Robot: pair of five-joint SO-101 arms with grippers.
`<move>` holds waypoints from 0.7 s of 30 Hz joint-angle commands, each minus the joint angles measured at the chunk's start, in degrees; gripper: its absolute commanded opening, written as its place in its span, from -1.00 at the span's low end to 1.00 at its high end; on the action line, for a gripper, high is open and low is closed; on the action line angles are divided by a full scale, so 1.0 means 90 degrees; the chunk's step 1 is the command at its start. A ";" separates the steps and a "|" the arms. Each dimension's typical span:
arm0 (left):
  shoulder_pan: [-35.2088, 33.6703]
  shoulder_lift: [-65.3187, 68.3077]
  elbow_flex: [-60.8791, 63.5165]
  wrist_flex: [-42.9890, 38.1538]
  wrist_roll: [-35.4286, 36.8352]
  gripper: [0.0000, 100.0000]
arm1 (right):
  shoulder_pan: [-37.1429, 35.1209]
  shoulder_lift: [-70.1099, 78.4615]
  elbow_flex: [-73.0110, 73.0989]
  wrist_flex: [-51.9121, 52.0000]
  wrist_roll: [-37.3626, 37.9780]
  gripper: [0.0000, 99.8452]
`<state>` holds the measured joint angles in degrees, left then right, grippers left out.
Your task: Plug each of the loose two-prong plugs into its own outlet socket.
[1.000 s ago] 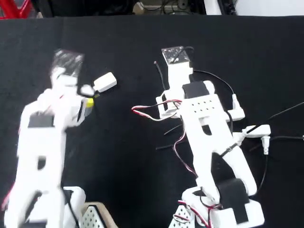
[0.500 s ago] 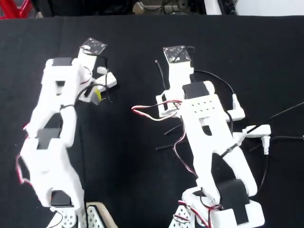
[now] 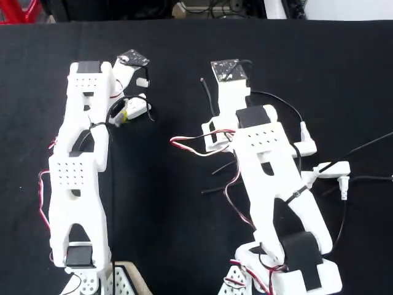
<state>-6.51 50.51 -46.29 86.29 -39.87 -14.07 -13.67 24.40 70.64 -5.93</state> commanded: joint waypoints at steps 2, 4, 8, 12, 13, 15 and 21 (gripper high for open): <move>0.0073 0.0020 -0.0552 0.0059 -0.0049 -0.92 | 0.0059 -0.0005 -0.0015 -0.0078 -0.0059 -0.98; 0.0112 0.0020 -0.0620 0.0342 -0.0068 -0.94 | 0.0059 0.0005 -0.0015 -0.0078 -0.0059 -0.98; 0.0308 0.0010 -0.1040 0.1534 -0.0459 -0.94 | 0.0059 0.0005 -0.0015 -0.0078 -0.0049 -0.98; 0.0337 0.0000 -0.1060 0.1631 -0.0225 -0.94 | 0.0059 0.0005 -0.0015 -0.0078 -0.0049 -0.98; 0.0337 0.0000 -0.0982 0.1631 -0.0205 -0.94 | 0.0059 0.0005 -0.0015 -0.0078 -0.0039 -0.98; 0.0366 -0.0078 -0.0571 0.1631 -0.0234 -0.94 | 0.0059 0.0005 -0.0015 -0.0078 -0.0039 -0.98; 0.0474 -0.1035 0.1353 0.1602 -0.0234 -0.94 | 0.0059 0.0005 -0.0015 0.0000 -0.0010 -0.98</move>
<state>-3.60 50.42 -43.82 100.18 -42.33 -14.07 -13.67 24.40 70.64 -5.93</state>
